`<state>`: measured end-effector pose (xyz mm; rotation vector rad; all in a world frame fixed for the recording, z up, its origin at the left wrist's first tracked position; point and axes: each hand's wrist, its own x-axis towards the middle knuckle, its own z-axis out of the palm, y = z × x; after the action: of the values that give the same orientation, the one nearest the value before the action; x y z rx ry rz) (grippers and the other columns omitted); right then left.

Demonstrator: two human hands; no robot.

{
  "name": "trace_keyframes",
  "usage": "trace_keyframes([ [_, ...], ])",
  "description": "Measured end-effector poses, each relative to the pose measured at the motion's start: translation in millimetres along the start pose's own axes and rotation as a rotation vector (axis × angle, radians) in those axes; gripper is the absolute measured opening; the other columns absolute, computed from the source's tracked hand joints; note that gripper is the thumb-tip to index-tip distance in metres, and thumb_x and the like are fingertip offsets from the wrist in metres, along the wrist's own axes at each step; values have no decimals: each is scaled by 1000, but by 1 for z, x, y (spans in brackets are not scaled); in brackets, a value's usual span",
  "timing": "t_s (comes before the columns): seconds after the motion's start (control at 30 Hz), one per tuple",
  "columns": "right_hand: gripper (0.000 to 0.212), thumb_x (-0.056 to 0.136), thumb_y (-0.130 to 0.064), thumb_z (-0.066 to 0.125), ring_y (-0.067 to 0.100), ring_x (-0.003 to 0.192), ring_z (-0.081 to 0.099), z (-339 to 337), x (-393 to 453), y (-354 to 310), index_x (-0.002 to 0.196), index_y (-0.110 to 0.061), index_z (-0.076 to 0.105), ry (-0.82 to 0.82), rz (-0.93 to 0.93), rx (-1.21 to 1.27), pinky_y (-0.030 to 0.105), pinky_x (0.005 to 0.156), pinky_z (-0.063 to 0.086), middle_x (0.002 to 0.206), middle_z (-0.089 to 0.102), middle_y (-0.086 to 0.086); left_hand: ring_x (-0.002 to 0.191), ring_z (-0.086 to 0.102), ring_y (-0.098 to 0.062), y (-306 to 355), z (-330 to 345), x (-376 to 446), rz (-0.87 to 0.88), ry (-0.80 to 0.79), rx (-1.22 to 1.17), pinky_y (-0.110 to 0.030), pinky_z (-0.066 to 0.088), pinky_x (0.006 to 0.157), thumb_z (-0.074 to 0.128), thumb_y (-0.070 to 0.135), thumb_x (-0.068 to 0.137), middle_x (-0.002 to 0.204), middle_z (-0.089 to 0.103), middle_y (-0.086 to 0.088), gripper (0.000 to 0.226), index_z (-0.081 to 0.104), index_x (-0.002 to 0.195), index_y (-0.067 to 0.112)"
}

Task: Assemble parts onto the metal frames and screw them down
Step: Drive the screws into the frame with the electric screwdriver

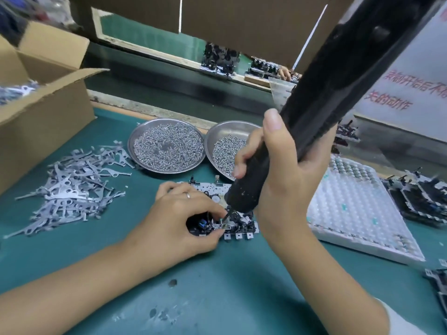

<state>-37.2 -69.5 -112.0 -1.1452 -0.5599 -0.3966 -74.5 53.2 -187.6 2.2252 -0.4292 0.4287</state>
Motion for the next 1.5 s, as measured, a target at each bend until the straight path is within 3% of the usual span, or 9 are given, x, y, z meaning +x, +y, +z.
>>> trace_keyframes([
  [0.17, 24, 83, -17, 56, 21, 35, 41, 4, -10, 6, 96, -14, 36, 18, 50, 7, 24, 40, 38, 52, 42, 15, 86, 59, -13, -1, 0, -2, -14, -31, 14, -34, 31, 92, 59, 49, 68, 78, 67, 18, 32, 73, 82, 24],
  [0.37, 29, 84, -17, 56, 20, 36, 42, 3, -11, 9, 102, -9, 34, 34, 45, 4, 22, 41, 38, 53, 46, 2, 86, 57, -11, -1, -1, -2, -26, -24, 17, -35, 33, 90, 71, 36, 67, 78, 66, 18, 19, 73, 81, 24],
  [0.5, 28, 84, -16, 55, 18, 35, 42, 3, -11, 10, 100, -8, 34, 21, 40, 3, 21, 41, 37, 52, 46, -1, 86, 57, -11, -1, -1, -1, -18, -21, 15, -34, 32, 90, 67, 41, 68, 79, 66, 19, 23, 72, 81, 23],
  [0.67, 26, 83, -16, 55, 21, 35, 40, 4, -12, 10, 98, -10, 35, 13, 54, 21, 24, 40, 37, 50, 41, 8, 86, 58, -12, 1, -1, -2, -18, -15, 19, -36, 33, 91, 71, 36, 66, 77, 64, 20, 19, 71, 78, 22],
  [0.93, 29, 82, -17, 56, 18, 34, 41, 5, -14, 12, 96, -9, 32, 27, 52, 30, 22, 39, 37, 51, 42, 5, 85, 59, -15, 2, -1, -1, -30, -16, 22, -40, 35, 91, 73, 32, 65, 76, 66, 15, 19, 72, 78, 18],
  [1.2, 23, 83, -15, 56, 21, 35, 41, 5, -15, 11, 93, -16, 35, 8, 51, 18, 23, 40, 37, 54, 42, 12, 85, 58, -14, 3, -2, -1, -31, -21, 15, -41, 36, 90, 73, 31, 65, 75, 64, 18, 15, 71, 76, 21],
  [1.33, 28, 83, -15, 56, 20, 34, 41, -1, -7, 6, 96, -7, 33, 7, 16, 52, 23, 41, 37, 51, 45, 4, 85, 57, -8, 4, -3, -1, -32, -16, -22, -40, 36, 93, 75, 30, 64, 79, 68, 18, 19, 67, 80, 37],
  [1.5, 28, 83, -16, 57, 21, 33, 42, -8, 0, 9, 97, -9, 34, 53, -4, 10, 21, 41, 38, 51, 46, 2, 85, 57, -7, 2, -2, -2, -41, -19, -2, -40, 36, 94, 74, 30, 65, 79, 69, 16, 19, 74, 84, 28],
])
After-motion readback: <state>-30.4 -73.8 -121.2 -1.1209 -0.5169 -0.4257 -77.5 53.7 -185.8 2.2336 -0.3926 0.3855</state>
